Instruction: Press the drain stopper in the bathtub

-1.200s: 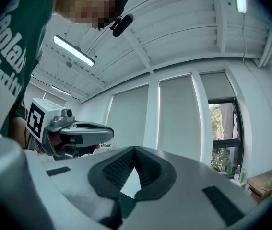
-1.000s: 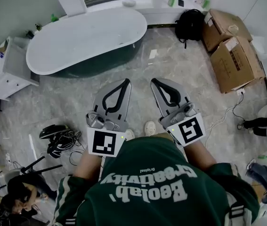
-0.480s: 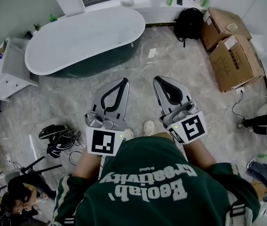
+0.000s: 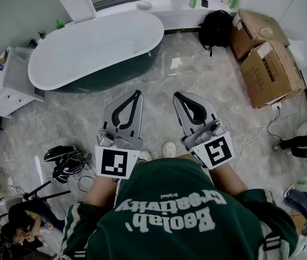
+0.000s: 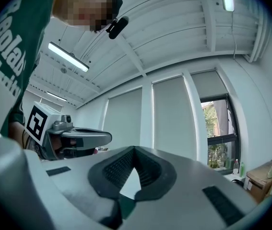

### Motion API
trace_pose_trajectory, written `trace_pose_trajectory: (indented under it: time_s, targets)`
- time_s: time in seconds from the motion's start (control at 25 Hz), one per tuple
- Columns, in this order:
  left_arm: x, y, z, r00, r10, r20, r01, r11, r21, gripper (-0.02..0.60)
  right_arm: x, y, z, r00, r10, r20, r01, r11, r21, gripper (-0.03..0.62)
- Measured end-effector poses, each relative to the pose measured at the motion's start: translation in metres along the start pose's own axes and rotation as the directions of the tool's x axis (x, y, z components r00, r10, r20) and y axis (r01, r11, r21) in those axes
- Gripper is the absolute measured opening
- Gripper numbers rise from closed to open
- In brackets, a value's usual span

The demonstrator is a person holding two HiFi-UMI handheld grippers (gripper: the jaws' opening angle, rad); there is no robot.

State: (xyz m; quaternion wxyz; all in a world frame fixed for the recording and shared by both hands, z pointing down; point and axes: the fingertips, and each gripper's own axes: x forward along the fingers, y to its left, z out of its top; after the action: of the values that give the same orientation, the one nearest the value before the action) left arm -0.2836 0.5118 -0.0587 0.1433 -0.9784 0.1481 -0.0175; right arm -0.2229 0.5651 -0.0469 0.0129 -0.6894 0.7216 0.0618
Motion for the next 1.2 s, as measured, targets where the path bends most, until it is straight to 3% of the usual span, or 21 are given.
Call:
trace_pose_trajectory:
  time_s: [0.12,0.32,0.52,0.76,0.92,1.08,1.2]
  targets:
    - [0.011,-0.008,-0.001,1.0,0.008,-0.001,-0.008,1.0,0.02,0.006,-0.005,-0.013,-0.004,1.0,-0.003,0.004,0.003,1.0,0.01,0.009]
    - [0.024,-0.017,0.0,0.998,0.059,0.016,-0.058,0.997,-0.053,0.007,-0.012,-0.03,-0.01,1.0,0.017,0.006,-0.017,1.0,0.01,0.009]
    - [0.032,-0.031,-0.002,0.999,0.039,0.0,-0.039,0.999,-0.008,0.007,-0.02,-0.044,-0.007,1.0,0.003,0.026,-0.003,1.0,0.002,0.009]
    - [0.038,-0.045,-0.003,1.0,0.023,-0.009,-0.024,0.999,-0.029,0.006,-0.028,-0.046,-0.01,1.0,0.005,0.021,-0.005,1.0,0.013,0.009]
    - [0.043,-0.054,0.001,1.0,0.02,0.003,-0.02,0.995,-0.098,0.006,-0.034,-0.048,-0.017,1.0,0.026,0.015,-0.027,0.999,0.03,0.009]
    - [0.043,-0.059,0.002,1.0,0.022,-0.007,-0.022,0.997,-0.075,0.006,-0.039,-0.052,-0.017,0.999,0.027,0.022,-0.027,0.999,0.041,0.009]
    - [0.043,-0.06,0.0,1.0,0.026,-0.014,-0.028,0.994,-0.108,0.007,-0.04,-0.054,-0.019,0.999,0.025,0.021,-0.026,0.998,0.05,0.009]
